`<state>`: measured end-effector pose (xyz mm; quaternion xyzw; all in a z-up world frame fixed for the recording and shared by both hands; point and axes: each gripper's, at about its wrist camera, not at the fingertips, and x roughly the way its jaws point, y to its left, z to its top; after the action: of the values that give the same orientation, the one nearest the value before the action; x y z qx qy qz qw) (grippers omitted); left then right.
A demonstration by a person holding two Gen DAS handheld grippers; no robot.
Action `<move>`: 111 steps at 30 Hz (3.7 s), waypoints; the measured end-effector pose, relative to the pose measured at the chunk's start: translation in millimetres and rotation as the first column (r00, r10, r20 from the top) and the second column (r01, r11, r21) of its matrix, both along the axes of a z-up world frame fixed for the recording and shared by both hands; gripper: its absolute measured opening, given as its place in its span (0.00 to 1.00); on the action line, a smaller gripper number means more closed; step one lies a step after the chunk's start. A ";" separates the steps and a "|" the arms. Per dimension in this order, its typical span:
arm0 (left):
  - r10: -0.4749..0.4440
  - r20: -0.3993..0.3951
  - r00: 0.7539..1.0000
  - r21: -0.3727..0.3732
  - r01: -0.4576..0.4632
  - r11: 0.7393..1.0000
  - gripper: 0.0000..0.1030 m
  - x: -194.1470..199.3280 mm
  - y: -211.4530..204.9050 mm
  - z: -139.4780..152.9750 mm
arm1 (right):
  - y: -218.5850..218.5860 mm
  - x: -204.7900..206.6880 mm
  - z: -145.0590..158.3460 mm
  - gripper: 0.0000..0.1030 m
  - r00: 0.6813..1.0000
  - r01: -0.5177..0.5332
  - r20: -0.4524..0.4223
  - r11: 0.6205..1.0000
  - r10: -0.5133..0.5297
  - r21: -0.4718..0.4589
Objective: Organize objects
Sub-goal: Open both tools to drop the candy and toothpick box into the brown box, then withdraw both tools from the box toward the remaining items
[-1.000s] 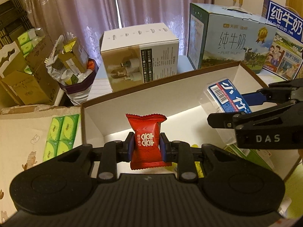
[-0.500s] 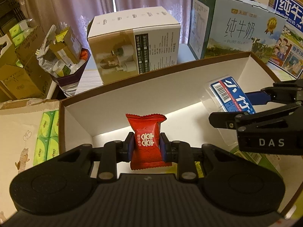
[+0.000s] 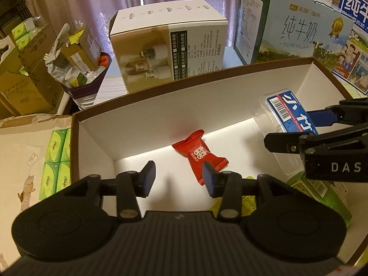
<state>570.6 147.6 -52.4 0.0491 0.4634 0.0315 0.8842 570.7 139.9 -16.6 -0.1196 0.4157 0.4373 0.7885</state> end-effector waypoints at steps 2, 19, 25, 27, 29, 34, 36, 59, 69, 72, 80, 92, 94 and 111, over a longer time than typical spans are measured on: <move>0.001 0.001 1.000 0.003 -0.001 1.000 0.40 -1.6 0.1 0.2 | 1.2 -1.1 0.3 0.53 1.000 -0.003 0.000 1.000 0.003 0.002; -0.009 0.012 1.000 -0.001 0.009 1.000 0.63 -22.1 -4.6 7.5 | -23.4 -1.9 19.1 0.64 0.998 0.058 0.006 0.993 -0.059 0.100; -0.010 0.035 0.999 -0.007 0.010 1.000 0.69 -33.6 -8.0 19.1 | -51.1 -11.1 24.7 0.69 0.996 0.091 -0.008 0.990 -0.091 0.109; -0.009 0.046 0.999 -0.008 0.009 1.000 0.70 -38.6 -10.5 24.3 | -60.4 -14.5 26.6 0.70 0.994 0.107 -0.013 0.988 -0.107 0.109; -0.007 0.056 0.998 -0.012 0.008 1.000 0.73 -43.2 -12.9 29.4 | -69.1 -17.8 28.9 0.71 0.993 0.122 -0.022 0.986 -0.120 0.110; 0.002 0.082 0.997 -0.025 0.000 1.000 0.76 -56.8 -22.1 43.3 | -89.4 -28.8 38.5 0.72 0.985 0.171 -0.034 0.979 -0.168 0.114; 0.006 0.092 0.996 -0.033 -0.003 0.999 0.77 -63.1 -26.1 49.4 | -95.9 -34.2 43.8 0.72 0.983 0.182 -0.034 0.976 -0.179 0.121; 0.067 0.150 0.986 -0.086 -0.055 0.995 0.78 -158.7 -58.9 97.0 | -168.7 -107.3 82.6 0.72 0.979 0.203 -0.043 0.965 -0.199 0.166; 0.072 0.141 0.987 -0.112 -0.056 0.992 0.78 -197.1 -68.8 99.7 | -195.0 -135.2 79.8 0.72 0.980 0.200 -0.051 0.969 -0.195 0.144; 0.074 0.119 0.990 -0.122 -0.060 0.991 0.78 -206.6 -71.4 94.0 | -203.2 -141.7 75.0 0.72 0.979 0.202 -0.060 0.971 -0.196 0.129; 0.069 0.061 0.996 -0.149 -0.059 0.987 0.80 -226.0 -79.3 76.0 | -223.3 -156.9 58.3 0.72 0.975 0.210 -0.081 0.975 -0.205 0.069; 0.042 -0.017 0.999 -0.156 -0.044 0.987 0.81 -237.6 -92.2 48.6 | -245.5 -169.3 24.2 0.72 0.960 0.235 -0.149 0.972 -0.236 -0.021; 0.035 -0.036 0.999 -0.161 -0.040 0.986 0.81 -237.1 -95.0 42.5 | -247.6 -170.1 19.8 0.72 0.957 0.240 -0.158 0.970 -0.243 -0.033; 0.028 -0.117 0.993 -0.210 -0.052 0.976 0.81 -221.7 -112.0 2.3 | -263.5 -167.3 -6.4 0.72 0.925 0.308 -0.200 0.945 -0.324 -0.108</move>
<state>348.9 35.6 -50.1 -0.0534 0.5145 -0.0032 0.8558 403.4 -123.6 -23.0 -0.0323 0.5282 0.2990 0.7941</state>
